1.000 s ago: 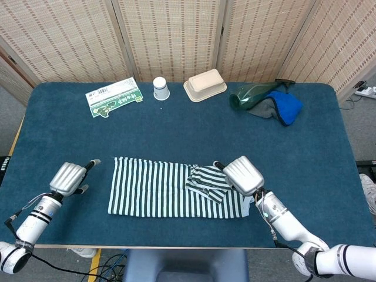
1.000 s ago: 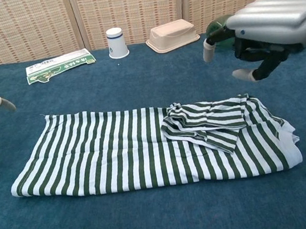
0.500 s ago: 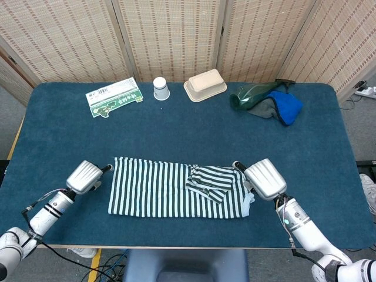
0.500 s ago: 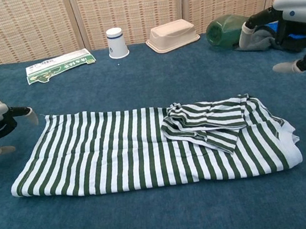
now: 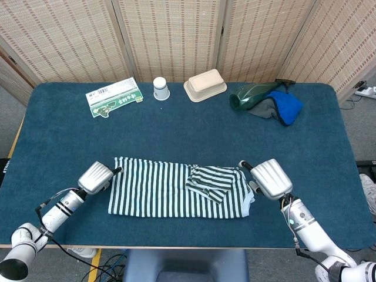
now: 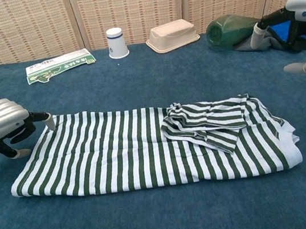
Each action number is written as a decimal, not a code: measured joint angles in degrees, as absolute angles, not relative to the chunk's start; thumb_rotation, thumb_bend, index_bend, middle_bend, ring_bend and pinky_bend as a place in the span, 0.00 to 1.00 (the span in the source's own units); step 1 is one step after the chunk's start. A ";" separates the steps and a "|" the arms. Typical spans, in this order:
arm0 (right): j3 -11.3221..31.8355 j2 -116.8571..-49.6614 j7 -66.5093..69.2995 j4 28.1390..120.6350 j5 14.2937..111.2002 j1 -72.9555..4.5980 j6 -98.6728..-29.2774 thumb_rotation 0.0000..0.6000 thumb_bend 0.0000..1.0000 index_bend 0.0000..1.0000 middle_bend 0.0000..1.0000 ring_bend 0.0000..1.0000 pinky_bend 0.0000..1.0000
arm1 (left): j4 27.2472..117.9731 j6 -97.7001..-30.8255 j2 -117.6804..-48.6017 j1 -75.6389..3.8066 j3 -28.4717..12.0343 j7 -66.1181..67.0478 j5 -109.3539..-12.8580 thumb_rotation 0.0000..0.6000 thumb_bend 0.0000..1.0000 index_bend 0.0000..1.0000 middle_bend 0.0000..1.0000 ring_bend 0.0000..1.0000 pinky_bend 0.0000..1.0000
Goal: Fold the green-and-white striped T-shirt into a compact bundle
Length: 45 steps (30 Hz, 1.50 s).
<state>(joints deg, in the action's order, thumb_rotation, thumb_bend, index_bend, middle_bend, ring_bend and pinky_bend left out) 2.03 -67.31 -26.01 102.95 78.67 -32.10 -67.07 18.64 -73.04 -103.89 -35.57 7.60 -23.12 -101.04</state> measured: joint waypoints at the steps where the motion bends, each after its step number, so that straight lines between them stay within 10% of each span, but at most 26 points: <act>1: 2.08 -67.34 -25.89 102.88 78.69 -31.99 -67.01 1.00 0.31 0.27 0.93 1.00 1.00 | 18.53 -72.96 -104.01 -35.63 7.71 -22.98 -101.03 1.00 0.25 0.36 0.85 0.78 0.95; 24: 2.86 -67.60 -24.20 102.02 79.40 -30.42 -66.00 1.00 0.31 0.27 0.93 1.00 1.00 | 20.79 -73.30 -104.82 -36.57 8.17 -27.01 -99.77 1.00 0.25 0.46 0.86 0.78 0.95; 45: 3.25 -67.51 -21.79 101.60 80.87 -29.56 -65.59 1.00 0.31 0.27 0.93 1.00 1.00 | 24.34 -73.83 -104.43 -37.07 7.31 -26.41 -98.50 1.00 0.50 0.62 0.87 0.79 0.95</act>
<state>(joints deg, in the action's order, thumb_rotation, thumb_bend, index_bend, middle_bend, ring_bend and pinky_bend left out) 3.25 -67.51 -21.79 101.60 80.87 -29.56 -65.59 24.34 -73.83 -104.43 -37.07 7.31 -26.41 -98.50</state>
